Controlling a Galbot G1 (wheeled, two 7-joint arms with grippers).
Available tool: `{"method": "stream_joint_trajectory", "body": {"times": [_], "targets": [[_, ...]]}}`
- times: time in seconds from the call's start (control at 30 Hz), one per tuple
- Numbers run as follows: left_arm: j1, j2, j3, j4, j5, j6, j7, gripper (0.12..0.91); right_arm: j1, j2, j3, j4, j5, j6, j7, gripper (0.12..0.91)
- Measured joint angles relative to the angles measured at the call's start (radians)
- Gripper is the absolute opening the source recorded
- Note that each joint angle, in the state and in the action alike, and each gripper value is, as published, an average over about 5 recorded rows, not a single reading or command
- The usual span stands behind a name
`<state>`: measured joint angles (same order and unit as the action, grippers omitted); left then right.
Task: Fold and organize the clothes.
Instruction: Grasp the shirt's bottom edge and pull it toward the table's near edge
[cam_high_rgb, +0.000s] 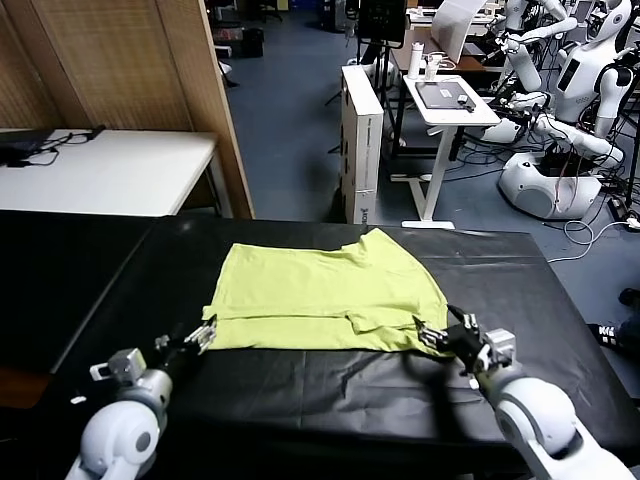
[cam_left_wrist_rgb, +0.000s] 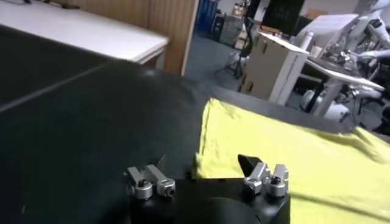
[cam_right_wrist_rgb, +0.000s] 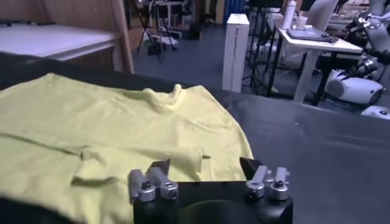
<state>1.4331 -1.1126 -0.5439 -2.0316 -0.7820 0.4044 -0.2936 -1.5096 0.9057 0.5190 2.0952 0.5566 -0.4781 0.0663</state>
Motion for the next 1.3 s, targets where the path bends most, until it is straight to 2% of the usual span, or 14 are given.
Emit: {"method": "stream_joint_trajectory", "body": {"times": [0.37,0.5,0.6,0.77,0.97,1.03,1.13,1.3], "targets": [[0.075,-0.025,-0.016,-0.023,0.015,-0.002,0.023,0.907,-0.062,0.000,0.017,0.014,-0.010,0.003,0.002,0.905],[0.080,-0.036,-0.009,-0.018,0.024,-0.002,0.027,0.890,-0.062,0.000,0.016,0.009,-0.011,0.006,0.004,0.848],[0.082,-0.043,-0.005,-0.011,0.033,-0.002,0.036,0.808,-0.059,0.000,0.013,0.006,-0.012,0.007,0.003,0.762],[0.082,-0.052,0.003,-0.002,0.046,-0.005,0.043,0.634,-0.054,-0.001,0.010,0.004,-0.013,0.008,0.000,0.555],[0.082,-0.059,0.011,0.007,0.058,-0.009,0.045,0.281,-0.064,-0.015,0.017,0.013,-0.004,0.006,0.008,0.210],[0.083,-0.059,0.013,0.008,0.059,-0.009,0.045,0.189,-0.073,-0.021,0.023,0.022,0.009,-0.003,0.019,0.150],[0.085,-0.057,0.012,0.008,0.059,-0.009,0.044,0.149,-0.094,-0.030,0.036,0.047,0.031,-0.034,0.042,0.141],[0.104,-0.043,0.000,-0.008,0.055,-0.009,0.033,0.147,-0.157,-0.043,0.068,0.125,0.051,-0.108,0.069,0.140]]}}
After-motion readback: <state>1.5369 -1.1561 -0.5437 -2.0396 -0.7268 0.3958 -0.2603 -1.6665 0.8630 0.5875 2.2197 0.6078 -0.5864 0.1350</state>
